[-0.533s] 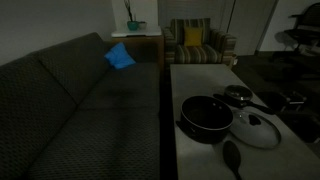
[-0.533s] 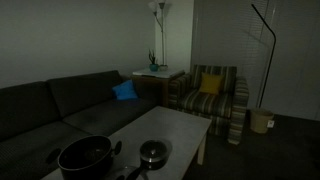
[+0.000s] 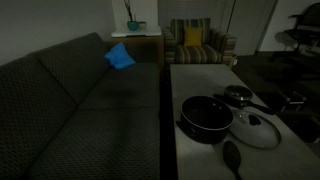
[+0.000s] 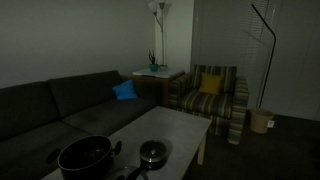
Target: Put the black ladle inside the black pot
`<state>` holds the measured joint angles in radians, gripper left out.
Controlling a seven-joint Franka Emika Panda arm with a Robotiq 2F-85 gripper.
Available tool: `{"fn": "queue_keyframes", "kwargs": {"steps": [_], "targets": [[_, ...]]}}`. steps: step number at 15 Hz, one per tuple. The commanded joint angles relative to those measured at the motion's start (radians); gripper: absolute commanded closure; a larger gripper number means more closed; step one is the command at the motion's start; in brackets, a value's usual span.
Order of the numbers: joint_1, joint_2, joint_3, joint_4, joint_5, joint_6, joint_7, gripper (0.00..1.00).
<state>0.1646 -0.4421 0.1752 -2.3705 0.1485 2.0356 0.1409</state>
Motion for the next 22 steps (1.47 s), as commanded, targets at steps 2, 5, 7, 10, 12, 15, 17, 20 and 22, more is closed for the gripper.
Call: {"fn": "queue_keyframes", "kwargs": {"steps": [2,5,7,10,12,15,17,20,22], "targets": [[0.01,0.035,0.075,0.041,-0.052,0.008,0.069,0.0],[0.017,0.097,0.145,0.065,-0.113,0.056,0.139,0.0],[0.02,0.152,0.184,0.082,-0.157,0.077,0.187,0.0],[0.033,0.238,0.205,0.085,-0.189,0.133,0.223,0.0],[0.041,0.31,0.204,0.085,-0.196,0.182,0.237,0.0],[0.048,0.447,0.184,0.09,-0.196,0.277,0.244,0.0],[0.057,0.545,0.162,0.097,-0.179,0.343,0.209,0.0],[0.078,0.535,0.139,0.071,-0.168,0.351,0.197,0.0],[0.083,0.589,0.132,0.091,-0.164,0.366,0.187,0.0]]}}
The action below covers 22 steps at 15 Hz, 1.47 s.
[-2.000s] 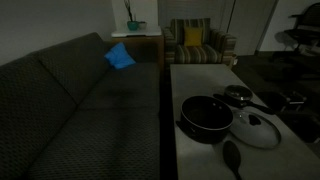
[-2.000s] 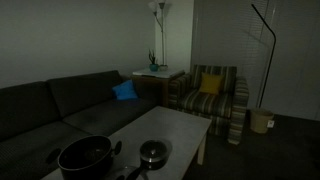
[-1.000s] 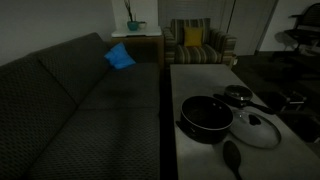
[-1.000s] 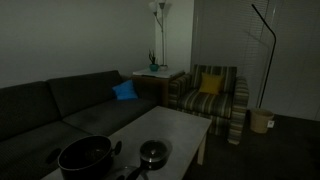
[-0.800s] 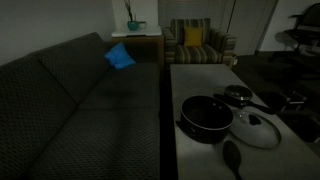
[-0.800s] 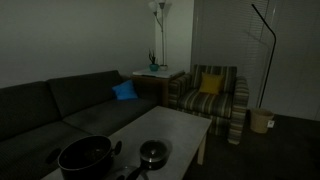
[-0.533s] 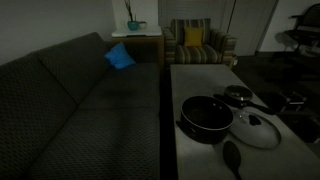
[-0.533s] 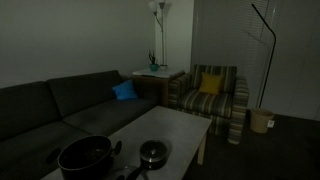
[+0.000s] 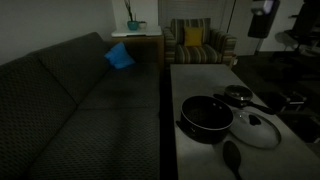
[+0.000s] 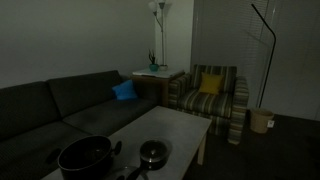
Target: Put the black ladle inside the black pot
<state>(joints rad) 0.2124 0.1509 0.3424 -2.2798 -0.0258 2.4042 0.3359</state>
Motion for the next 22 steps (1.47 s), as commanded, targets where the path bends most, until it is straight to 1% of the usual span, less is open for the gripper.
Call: {"fn": "queue_keyframes", "kwargs": {"steps": [1,4,5,7,9,14,17,18,20,22], "targets": [[0.036,0.003,-0.036,0.007,0.01,-0.002,-0.009,0.0],[0.051,0.014,-0.036,0.024,-0.021,-0.005,-0.011,0.0],[0.061,0.035,-0.049,0.028,-0.053,-0.007,0.007,0.0],[0.071,0.077,-0.066,0.036,-0.071,0.005,-0.006,0.0],[0.069,0.131,-0.096,0.044,-0.091,0.017,-0.015,0.0],[0.037,0.277,-0.166,0.074,-0.049,0.058,-0.099,0.0],[0.026,0.366,-0.19,0.095,0.007,0.126,-0.082,0.0],[0.034,0.394,-0.205,0.096,0.007,0.166,-0.064,0.0],[0.048,0.441,-0.221,0.101,-0.002,0.226,-0.074,0.0],[0.043,0.492,-0.221,0.117,0.004,0.245,-0.095,0.0]]}}
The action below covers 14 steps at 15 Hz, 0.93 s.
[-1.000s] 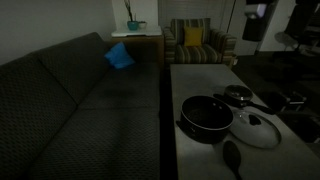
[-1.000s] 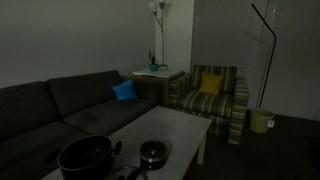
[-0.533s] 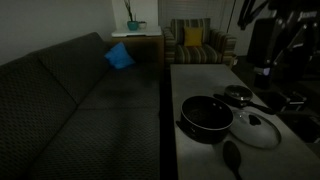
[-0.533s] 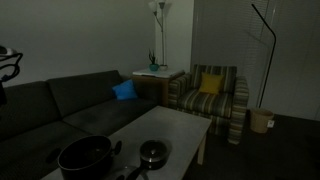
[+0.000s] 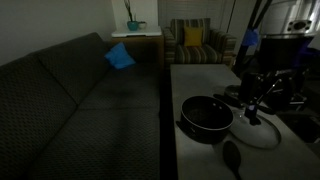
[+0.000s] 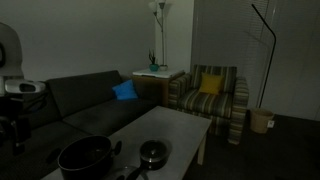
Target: Put the black ladle inside the black pot
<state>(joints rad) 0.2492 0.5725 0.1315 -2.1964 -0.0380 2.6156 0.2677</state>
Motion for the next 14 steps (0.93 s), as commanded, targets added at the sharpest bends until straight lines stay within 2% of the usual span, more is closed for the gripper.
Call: {"fn": "queue_keyframes", "kwargs": {"steps": [1,5,7,14], "targets": [[0.014,0.021,-0.013,0.006,0.016,0.012,-0.013,0.0],[0.017,0.034,-0.014,0.012,0.016,0.015,-0.013,0.0],[0.038,0.035,-0.021,0.004,-0.002,0.055,-0.005,0.0],[0.038,0.157,-0.037,0.031,0.003,0.146,-0.026,0.0]]}}
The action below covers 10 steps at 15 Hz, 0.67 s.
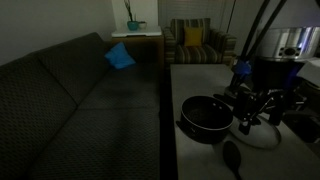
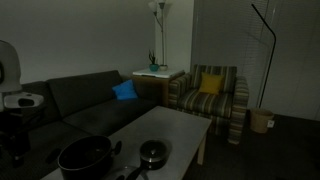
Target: Put the black ladle inside the black pot
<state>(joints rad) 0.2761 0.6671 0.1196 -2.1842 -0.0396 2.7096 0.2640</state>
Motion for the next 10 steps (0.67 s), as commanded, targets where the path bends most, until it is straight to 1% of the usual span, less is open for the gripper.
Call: {"fn": "queue_keyframes", "kwargs": {"steps": [1,4,7,9,10], "targets": [[0.013,0.083,-0.031,0.026,0.004,0.059,-0.022,0.0],[0.044,0.166,-0.079,0.066,0.006,0.09,0.015,0.0],[0.004,0.251,-0.058,0.136,0.04,0.066,-0.01,0.0],[-0.016,0.28,-0.041,0.176,0.055,0.04,-0.031,0.0],[0.019,0.247,-0.067,0.129,0.047,0.067,-0.008,0.0]]}}
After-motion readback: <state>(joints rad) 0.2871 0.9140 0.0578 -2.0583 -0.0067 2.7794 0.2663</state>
